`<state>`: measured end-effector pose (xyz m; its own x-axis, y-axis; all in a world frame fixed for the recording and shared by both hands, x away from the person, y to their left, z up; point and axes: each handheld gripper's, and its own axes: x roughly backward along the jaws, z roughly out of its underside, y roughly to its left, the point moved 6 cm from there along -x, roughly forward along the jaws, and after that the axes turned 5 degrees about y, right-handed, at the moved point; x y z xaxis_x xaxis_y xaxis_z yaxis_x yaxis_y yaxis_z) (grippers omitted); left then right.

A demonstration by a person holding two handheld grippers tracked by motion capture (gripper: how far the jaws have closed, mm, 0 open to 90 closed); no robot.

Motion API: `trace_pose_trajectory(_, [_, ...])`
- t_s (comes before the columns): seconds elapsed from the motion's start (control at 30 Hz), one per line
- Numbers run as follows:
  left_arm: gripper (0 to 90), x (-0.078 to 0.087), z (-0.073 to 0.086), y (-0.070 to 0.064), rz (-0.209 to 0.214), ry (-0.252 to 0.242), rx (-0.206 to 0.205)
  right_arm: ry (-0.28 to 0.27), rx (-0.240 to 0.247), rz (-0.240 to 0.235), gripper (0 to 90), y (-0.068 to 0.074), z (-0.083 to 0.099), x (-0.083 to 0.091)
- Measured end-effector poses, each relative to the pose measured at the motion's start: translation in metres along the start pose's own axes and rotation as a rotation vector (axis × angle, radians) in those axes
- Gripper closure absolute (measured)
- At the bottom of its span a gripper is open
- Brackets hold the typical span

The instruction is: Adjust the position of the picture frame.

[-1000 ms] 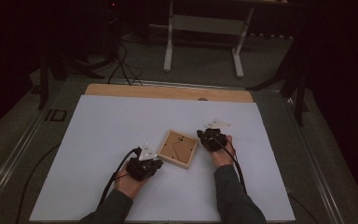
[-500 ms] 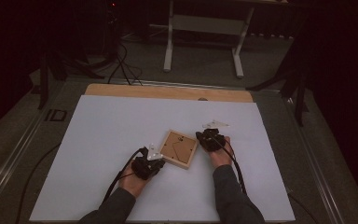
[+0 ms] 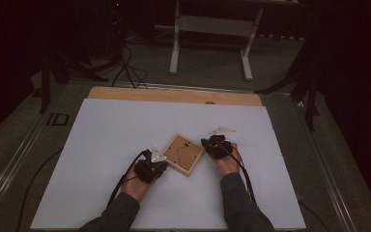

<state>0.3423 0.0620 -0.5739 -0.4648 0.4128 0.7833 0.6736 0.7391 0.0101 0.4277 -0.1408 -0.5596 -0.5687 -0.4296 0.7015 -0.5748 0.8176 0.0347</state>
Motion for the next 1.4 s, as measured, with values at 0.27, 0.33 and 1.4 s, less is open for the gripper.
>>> trace_pose_trajectory(0.27, [89.8,0.004,-0.006,0.024,-0.036,-0.015,0.071,0.029,0.037,-0.026,90.0,0.018,0.006,-0.005])
trace_pose_trajectory(0.33, [89.8,0.003,-0.007,0.029,-0.039,-0.016,0.09,0.029,0.03,-0.032,90.0,0.021,0.006,-0.005])
trace_pose_trajectory(1.4, [89.4,0.007,0.01,0.036,-0.04,0.015,0.13,0.046,0.098,-0.101,90.0,0.049,0.02,0.009])
